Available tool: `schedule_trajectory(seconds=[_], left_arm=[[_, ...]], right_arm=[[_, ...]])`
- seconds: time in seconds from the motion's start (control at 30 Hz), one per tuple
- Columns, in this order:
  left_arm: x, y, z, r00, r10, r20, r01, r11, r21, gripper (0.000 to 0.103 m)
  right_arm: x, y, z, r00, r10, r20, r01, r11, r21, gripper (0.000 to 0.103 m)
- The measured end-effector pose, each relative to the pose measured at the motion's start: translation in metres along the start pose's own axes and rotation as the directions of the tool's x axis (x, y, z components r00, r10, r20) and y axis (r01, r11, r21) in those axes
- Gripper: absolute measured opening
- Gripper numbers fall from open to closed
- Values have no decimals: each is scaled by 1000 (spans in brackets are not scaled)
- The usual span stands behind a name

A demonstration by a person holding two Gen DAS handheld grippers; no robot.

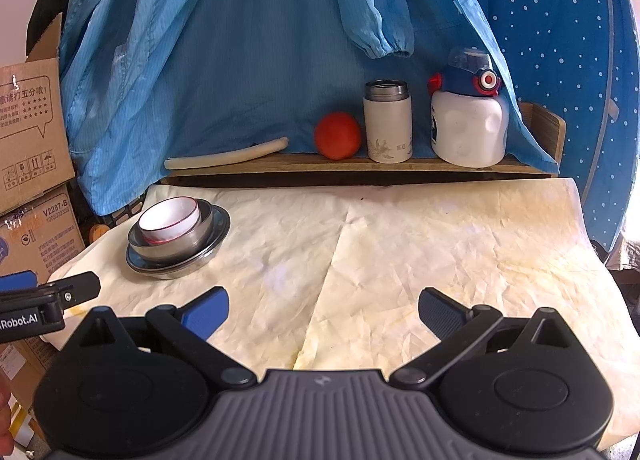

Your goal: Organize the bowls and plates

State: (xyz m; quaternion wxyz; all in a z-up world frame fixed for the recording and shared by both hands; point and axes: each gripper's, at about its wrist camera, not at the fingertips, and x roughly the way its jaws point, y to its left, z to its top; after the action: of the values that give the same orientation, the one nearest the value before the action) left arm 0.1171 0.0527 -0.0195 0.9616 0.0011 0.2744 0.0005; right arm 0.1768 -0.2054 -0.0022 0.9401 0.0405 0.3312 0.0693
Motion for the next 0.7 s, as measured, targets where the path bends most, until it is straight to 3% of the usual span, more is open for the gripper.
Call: schedule_trajectory(seconds=[0.7], left_arm=[[2,0,0,1000,1,-6,-1,1000,4,102]], right_arm=[[0,-1,-1,1000,-1,-2,1,1000,2,103]])
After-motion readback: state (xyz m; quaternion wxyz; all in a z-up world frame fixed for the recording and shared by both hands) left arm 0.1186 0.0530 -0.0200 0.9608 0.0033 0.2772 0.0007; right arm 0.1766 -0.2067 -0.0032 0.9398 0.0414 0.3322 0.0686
